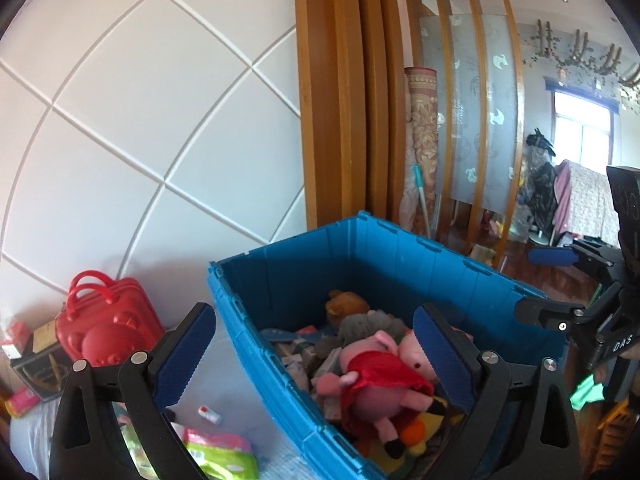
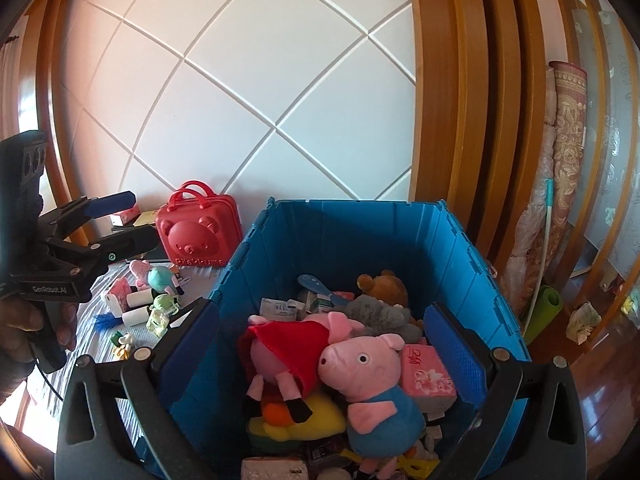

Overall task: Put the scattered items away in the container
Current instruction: 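Withdraw both tools from the crate back toward the bed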

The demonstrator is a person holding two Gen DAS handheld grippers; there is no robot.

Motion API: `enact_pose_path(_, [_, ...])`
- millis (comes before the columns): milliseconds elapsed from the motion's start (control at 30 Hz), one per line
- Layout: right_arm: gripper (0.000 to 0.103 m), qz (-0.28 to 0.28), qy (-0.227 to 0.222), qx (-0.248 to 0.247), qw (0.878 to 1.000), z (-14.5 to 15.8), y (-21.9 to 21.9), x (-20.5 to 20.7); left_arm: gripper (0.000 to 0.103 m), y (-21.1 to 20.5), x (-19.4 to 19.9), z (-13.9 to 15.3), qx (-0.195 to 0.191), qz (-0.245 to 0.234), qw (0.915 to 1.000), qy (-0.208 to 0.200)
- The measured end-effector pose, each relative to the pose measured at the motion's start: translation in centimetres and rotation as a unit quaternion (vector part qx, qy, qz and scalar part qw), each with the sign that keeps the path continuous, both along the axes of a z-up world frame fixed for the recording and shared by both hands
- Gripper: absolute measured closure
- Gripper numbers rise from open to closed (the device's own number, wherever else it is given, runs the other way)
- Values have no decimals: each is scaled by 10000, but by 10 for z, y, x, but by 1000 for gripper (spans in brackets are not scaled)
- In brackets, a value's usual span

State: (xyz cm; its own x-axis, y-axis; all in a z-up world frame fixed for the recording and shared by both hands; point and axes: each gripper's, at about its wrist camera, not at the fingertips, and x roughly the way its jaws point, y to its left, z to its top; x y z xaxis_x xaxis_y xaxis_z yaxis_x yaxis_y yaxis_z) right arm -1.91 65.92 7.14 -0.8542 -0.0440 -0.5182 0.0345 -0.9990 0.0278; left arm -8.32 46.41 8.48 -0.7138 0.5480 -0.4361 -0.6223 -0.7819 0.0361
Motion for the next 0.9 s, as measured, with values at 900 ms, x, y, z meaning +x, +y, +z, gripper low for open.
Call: enact_pose_path(900, [0,1674,-415,54,9850,-61,-256,-58,3,-295,-14,-105,-425,1802,9776,-1001])
